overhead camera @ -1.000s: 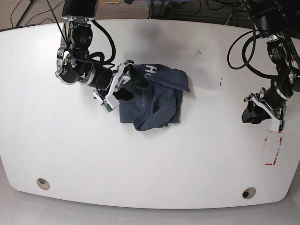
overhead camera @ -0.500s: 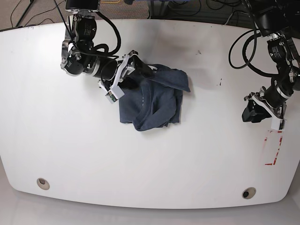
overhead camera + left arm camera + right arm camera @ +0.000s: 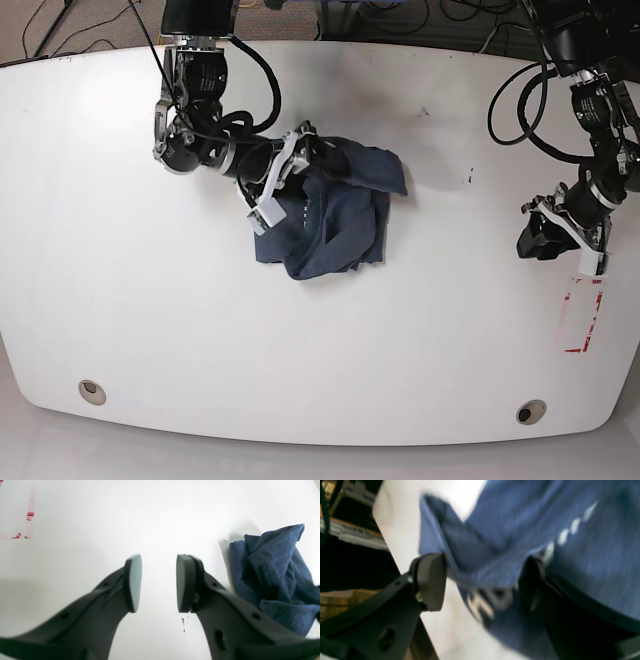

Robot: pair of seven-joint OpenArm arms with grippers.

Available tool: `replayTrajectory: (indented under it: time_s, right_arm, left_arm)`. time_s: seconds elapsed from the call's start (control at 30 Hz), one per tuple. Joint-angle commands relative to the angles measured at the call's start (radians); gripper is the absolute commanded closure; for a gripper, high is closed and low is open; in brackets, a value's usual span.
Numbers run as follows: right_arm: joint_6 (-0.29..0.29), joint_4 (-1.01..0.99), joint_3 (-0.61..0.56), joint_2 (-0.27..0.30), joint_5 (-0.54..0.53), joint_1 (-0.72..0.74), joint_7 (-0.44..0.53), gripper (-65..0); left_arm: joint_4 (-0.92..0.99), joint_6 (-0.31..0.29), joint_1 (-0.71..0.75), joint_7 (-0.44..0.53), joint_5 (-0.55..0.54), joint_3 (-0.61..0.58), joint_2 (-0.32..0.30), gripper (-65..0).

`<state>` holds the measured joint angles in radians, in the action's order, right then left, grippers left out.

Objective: Layout the t-shirt on the table in an organized manner, then fold the t-shirt properly
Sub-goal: 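Flip the navy bundle over with the right gripper, exposing the printed text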

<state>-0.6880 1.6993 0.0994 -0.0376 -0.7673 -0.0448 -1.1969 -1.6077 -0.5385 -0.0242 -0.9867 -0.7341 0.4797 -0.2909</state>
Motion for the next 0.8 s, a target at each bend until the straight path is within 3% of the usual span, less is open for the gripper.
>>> replayTrajectory:
  time_s: [0.0, 0.3, 0.5, 0.63, 0.77]
  right_arm:
    - [-0.01, 0.015, -0.05, -0.028, -0.036, 0.053, 0.022, -40.9]
    - [-0.009, -0.052, -0.126, -0.109, -0.03, 0.141, 0.024, -40.9]
    - [-0.008, -0.069, -0.131, -0.115, -0.03, 0.185, 0.025, -40.9]
    - [-0.009, -0.032, -0.089, -0.101, -0.03, 0.196, 0.025, -40.9]
    - [-0.01, -0.011, -0.023, -0.021, -0.031, 0.194, 0.025, -40.9]
  left_arm:
    - [-0.021, -0.004, -0.006, 0.024, -0.022, 0.006, -0.017, -21.1]
    - [-0.021, -0.004, -0.004, 0.024, -0.022, 0.012, -0.015, -21.1]
    - [-0.021, -0.004, -0.004, 0.022, -0.022, 0.029, -0.015, -21.1]
    - [-0.021, -0.004, -0.006, 0.022, -0.022, 0.032, -0.015, -21.1]
    - [-0.021, -0.004, -0.006, 0.022, -0.02, 0.032, -0.015, -21.1]
